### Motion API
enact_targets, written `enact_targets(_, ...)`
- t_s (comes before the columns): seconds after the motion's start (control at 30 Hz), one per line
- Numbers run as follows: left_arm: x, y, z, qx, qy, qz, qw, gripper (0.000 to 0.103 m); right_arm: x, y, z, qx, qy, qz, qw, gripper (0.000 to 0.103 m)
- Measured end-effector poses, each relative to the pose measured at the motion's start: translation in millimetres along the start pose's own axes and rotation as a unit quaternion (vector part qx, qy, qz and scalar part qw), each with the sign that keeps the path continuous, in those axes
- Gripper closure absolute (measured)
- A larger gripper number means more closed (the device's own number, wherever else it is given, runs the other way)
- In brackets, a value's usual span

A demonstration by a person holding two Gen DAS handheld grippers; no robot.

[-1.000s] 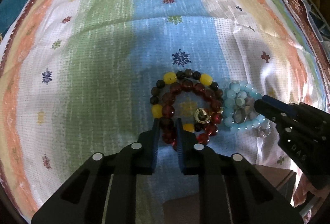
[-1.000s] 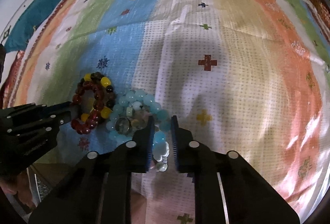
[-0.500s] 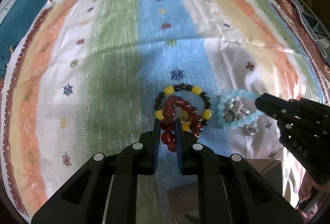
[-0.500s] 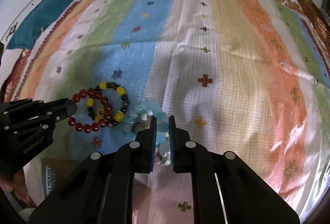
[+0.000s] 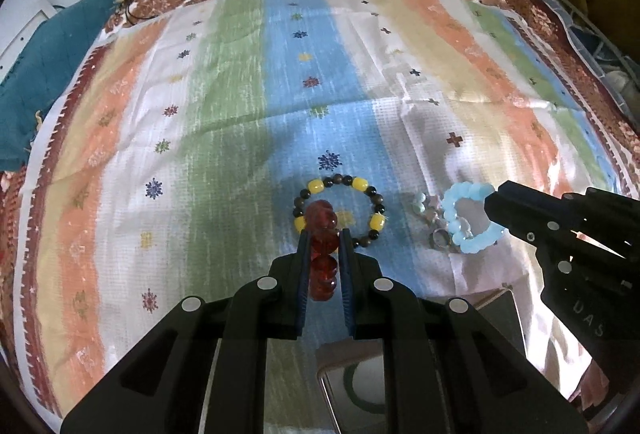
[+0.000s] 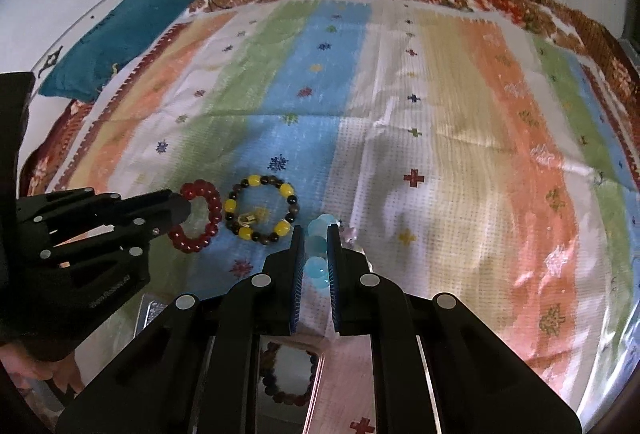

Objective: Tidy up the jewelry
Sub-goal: 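Lift and carry both held bracelets over the silver tin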

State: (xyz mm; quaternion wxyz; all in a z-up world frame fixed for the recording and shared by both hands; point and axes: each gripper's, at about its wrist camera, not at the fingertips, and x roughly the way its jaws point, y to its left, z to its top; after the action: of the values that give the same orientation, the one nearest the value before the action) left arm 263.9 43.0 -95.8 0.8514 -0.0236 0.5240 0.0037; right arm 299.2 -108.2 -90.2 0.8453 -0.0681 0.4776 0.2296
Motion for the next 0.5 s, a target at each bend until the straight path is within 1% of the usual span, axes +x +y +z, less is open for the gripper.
enact_targets(0.13, -9.0, 0.2, 0.4, -0.008, -0.010, -0.001, 0.9999, 0.090, -4.8, 2.5, -1.0, -0.001, -0.004, -0.001, 1.000, 0.091)
enact_targets(0.33, -32.8, -6.9, 1.0, -0.006, -0.037, -0.006, 0.9993, 0.090, -14.9, 8.1, -1.9, -0.010, -0.016, -0.005, 1.000, 0.091)
enact_targets(0.5, -45.0, -10.5, -0.1, -0.006, -0.047, -0.014, 0.9988, 0.090, -24.1, 7.2, -4.4, -0.010, -0.024, -0.005, 1.000, 0.091)
